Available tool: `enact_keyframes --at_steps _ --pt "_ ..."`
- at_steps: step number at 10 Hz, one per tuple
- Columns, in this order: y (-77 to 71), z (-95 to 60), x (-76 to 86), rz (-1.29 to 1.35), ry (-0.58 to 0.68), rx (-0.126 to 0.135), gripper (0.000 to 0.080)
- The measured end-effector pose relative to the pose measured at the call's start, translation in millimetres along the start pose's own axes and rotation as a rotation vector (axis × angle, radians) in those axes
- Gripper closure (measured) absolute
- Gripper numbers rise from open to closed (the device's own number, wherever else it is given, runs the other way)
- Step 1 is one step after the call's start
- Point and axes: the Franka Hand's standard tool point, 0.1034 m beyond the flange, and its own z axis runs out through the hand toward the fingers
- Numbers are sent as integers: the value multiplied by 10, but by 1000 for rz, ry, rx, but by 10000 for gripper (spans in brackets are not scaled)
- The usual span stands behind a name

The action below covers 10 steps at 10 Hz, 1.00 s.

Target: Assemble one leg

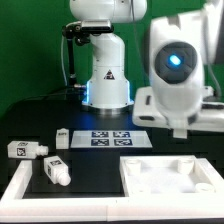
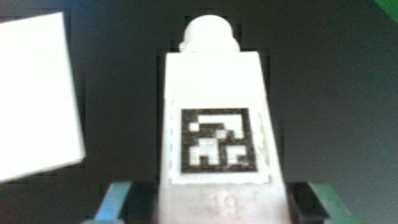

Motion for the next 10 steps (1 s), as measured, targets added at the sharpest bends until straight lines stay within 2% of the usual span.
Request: enact_keyframes --at_steps 1,2,4,5,6,7,8,9,10 --pt "45 -188 -22 3 25 22 514" --pt "65 -279 -46 0 51 1 514" --pt "72 -253 -23 2 56 0 514" --pt "22 -315 72 -7 161 10 514" --pt "-8 -366 18 -17 223 18 514" --pt "-50 -525 -51 -30 257 30 514" --pt "-97 -818 -58 -52 334 38 514" --pt "-113 -1137 -67 -96 411 28 514" --pt "-130 -1315 -45 -112 465 32 514"
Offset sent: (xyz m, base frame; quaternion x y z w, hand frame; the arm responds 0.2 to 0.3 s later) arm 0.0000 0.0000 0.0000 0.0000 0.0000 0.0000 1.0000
